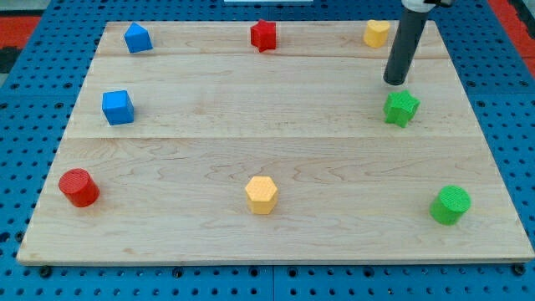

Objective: Make a triangle with a green star and yellow hexagon

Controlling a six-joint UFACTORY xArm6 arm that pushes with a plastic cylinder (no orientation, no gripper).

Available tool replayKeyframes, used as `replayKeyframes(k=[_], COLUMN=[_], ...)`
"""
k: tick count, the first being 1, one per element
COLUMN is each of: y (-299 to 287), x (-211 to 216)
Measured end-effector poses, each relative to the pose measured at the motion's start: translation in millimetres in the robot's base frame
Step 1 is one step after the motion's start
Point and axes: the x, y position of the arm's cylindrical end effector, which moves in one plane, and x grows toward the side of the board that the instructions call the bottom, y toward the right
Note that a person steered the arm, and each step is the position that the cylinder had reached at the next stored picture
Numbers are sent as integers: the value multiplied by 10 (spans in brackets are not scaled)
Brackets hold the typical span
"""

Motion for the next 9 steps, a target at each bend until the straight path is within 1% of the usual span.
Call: replayKeyframes(k=[1, 3, 4, 5, 6, 7, 8, 9], y=[-59, -126, -116, -443, -1576, -2574, -2901, -2667], x=[275, 1199, 1405, 1066, 1135, 1178, 1419, 1835])
